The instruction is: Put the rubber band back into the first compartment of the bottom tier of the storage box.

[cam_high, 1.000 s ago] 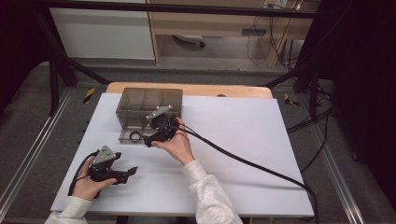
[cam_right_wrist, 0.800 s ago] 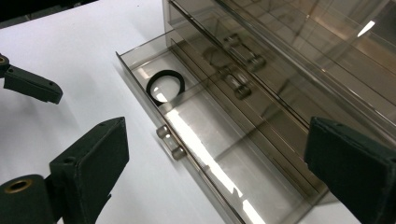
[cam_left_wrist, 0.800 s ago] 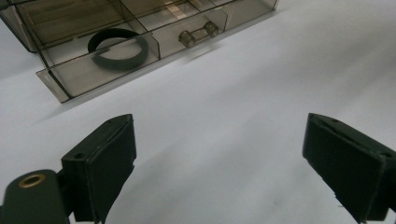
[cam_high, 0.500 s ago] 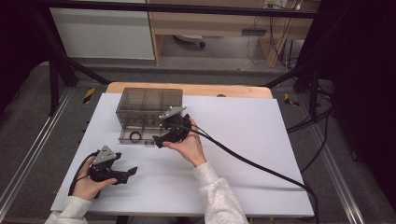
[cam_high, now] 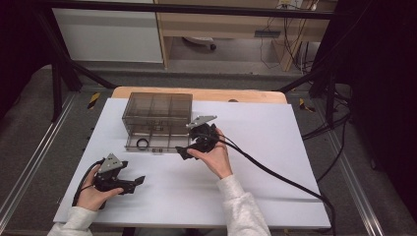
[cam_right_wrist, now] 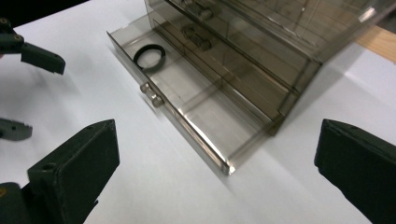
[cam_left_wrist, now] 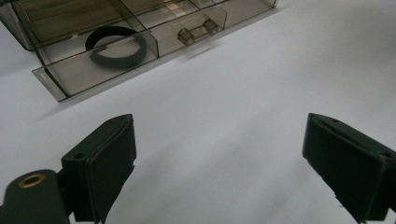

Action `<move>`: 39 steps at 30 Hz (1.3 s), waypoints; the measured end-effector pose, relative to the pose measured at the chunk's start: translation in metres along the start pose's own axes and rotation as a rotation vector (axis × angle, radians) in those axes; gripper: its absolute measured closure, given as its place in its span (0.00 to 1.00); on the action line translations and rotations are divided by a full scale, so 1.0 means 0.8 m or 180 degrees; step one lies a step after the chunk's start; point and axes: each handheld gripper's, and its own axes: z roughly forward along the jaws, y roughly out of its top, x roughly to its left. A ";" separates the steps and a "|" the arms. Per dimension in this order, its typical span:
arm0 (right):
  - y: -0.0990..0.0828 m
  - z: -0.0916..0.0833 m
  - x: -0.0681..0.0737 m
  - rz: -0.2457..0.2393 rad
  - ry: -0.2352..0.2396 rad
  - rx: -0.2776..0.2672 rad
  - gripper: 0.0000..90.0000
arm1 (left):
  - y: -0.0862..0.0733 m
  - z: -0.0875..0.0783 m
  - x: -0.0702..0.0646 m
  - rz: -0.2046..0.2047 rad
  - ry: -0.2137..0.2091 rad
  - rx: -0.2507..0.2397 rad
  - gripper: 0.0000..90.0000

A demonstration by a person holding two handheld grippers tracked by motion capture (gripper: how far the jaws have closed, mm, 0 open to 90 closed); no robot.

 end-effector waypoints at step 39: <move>-0.162 -0.121 -0.103 0.0426 -0.0187 -0.0006 0.01 | 0.002 0.005 -0.002 -0.0004 0.0024 0.0032 0.11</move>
